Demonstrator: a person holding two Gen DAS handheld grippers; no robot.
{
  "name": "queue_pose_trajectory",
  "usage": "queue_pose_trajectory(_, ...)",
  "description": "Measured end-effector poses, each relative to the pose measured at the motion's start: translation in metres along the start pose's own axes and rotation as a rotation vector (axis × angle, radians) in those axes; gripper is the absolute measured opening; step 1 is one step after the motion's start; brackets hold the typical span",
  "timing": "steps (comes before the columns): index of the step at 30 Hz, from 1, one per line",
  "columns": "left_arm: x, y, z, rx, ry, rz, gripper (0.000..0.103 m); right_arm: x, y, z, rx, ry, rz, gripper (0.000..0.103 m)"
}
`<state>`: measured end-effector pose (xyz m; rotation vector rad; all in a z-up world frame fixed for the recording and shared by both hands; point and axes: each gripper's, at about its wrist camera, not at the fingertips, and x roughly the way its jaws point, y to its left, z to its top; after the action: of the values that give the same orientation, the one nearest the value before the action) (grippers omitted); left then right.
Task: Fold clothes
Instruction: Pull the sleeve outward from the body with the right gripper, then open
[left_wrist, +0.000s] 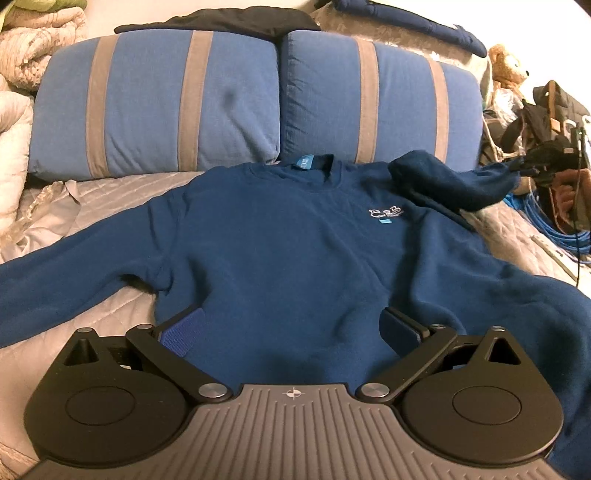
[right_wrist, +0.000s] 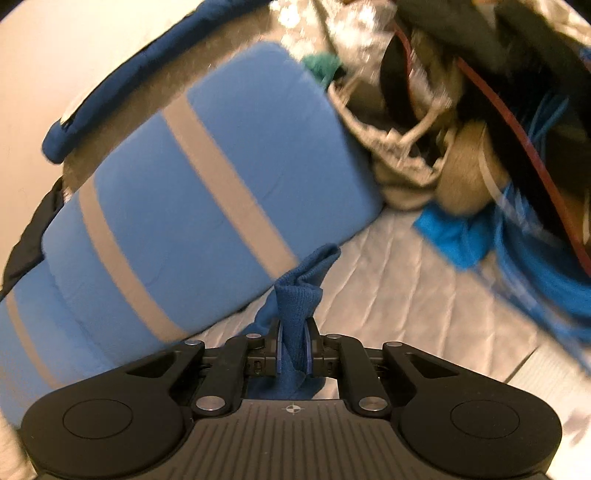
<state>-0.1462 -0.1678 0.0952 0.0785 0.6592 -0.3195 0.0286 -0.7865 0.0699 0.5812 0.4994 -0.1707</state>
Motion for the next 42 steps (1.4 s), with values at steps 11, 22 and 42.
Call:
queue_pose_trajectory(11, 0.001, 0.002, -0.001, -0.008, 0.0, -0.018, 0.103, -0.013, -0.038, 0.03, -0.045, -0.058, -0.115, 0.013)
queue_pose_trajectory(22, 0.002, 0.004, -0.001, -0.021, 0.003, -0.033, 0.103, -0.045, -0.094, 0.058, 0.023, -0.112, -0.224, 0.013)
queue_pose_trajectory(42, 0.002, 0.002, 0.0, -0.033, 0.004, -0.042, 0.103, -0.105, -0.183, 0.054, 0.217, -0.172, -0.321, 0.012)
